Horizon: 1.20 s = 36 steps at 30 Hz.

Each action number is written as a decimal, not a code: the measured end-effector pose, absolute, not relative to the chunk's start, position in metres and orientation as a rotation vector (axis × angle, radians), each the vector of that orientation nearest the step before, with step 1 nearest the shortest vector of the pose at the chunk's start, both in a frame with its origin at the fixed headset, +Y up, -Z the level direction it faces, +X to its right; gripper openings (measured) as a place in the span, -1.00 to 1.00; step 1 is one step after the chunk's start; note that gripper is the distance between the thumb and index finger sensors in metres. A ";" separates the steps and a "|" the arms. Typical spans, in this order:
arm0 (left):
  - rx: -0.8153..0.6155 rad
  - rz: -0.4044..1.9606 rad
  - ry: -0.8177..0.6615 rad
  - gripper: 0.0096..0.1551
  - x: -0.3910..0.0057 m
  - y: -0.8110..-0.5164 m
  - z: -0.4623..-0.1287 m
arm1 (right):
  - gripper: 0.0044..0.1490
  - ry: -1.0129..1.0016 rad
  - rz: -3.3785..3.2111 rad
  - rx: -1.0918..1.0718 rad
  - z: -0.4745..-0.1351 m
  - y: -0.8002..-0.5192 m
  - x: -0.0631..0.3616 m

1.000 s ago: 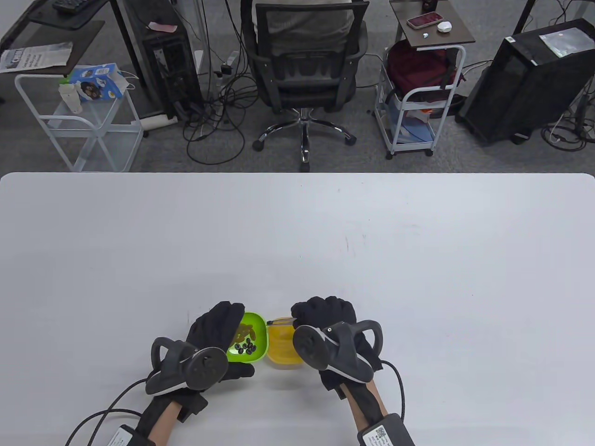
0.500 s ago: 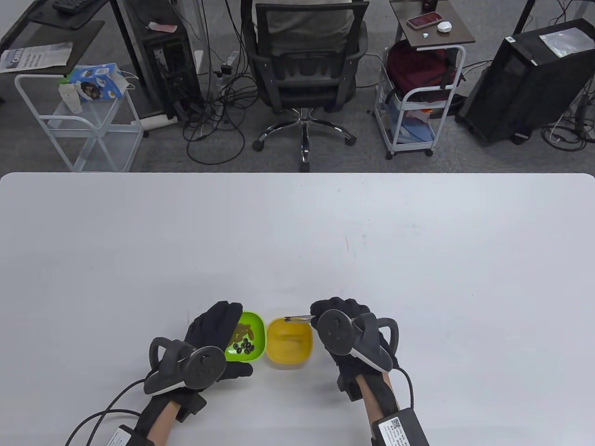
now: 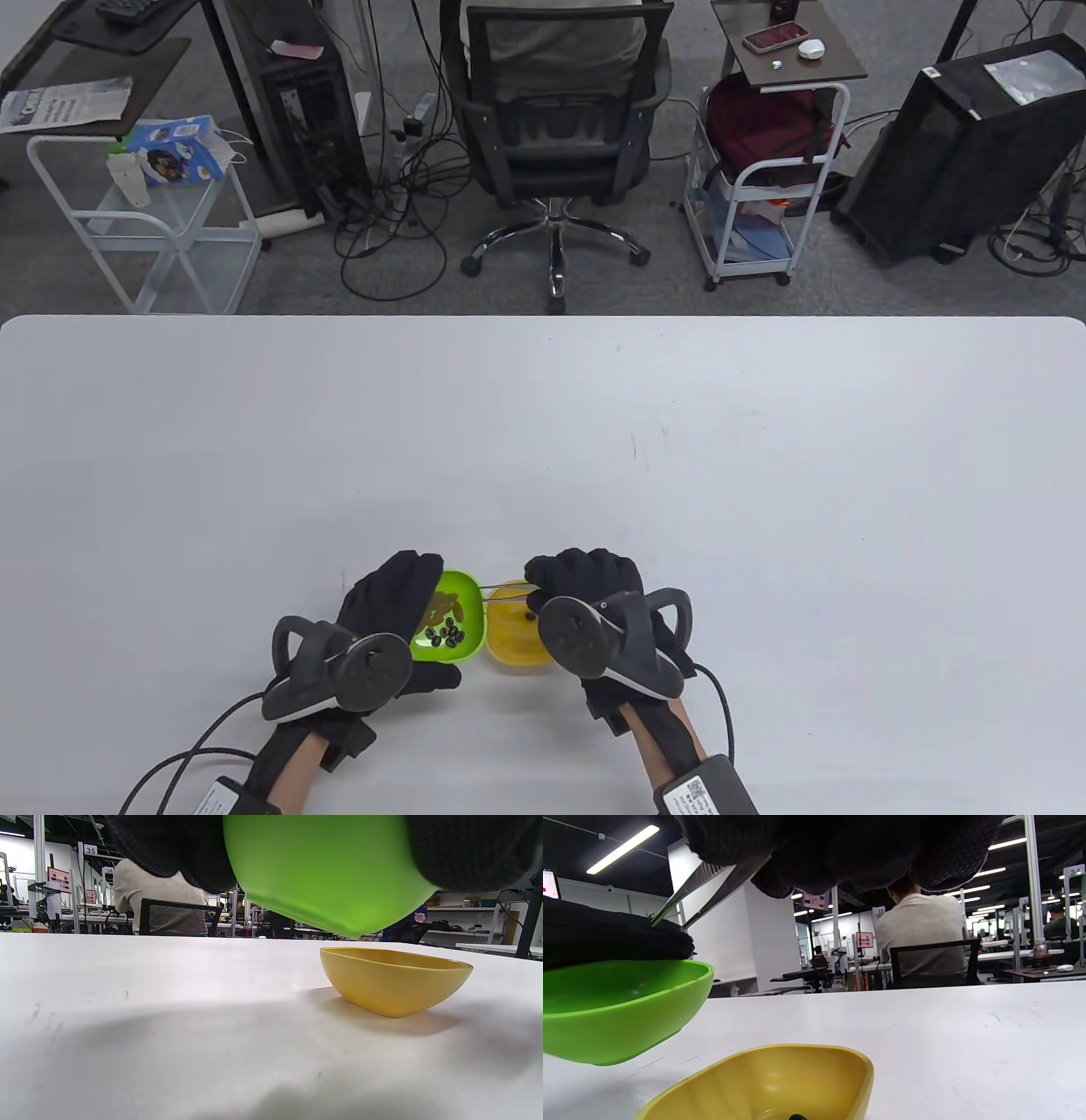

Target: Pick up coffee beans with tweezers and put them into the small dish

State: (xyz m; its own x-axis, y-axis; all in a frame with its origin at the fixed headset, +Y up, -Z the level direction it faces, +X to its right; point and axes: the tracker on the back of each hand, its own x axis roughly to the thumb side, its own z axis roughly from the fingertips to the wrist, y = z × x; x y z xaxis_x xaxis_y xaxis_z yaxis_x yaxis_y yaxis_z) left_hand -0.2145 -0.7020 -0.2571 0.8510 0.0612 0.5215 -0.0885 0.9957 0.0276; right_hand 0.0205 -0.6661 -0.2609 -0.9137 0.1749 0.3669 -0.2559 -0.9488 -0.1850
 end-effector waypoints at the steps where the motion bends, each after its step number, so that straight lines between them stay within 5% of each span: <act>1: 0.054 0.079 -0.547 0.42 -0.215 -0.702 -0.257 | -0.44 -0.336 2.860 0.528 -0.261 -0.667 0.018; 36: 0.051 0.080 -0.561 0.42 -0.212 -0.700 -0.258 | -0.44 -0.493 3.124 0.758 -0.250 -0.685 -0.031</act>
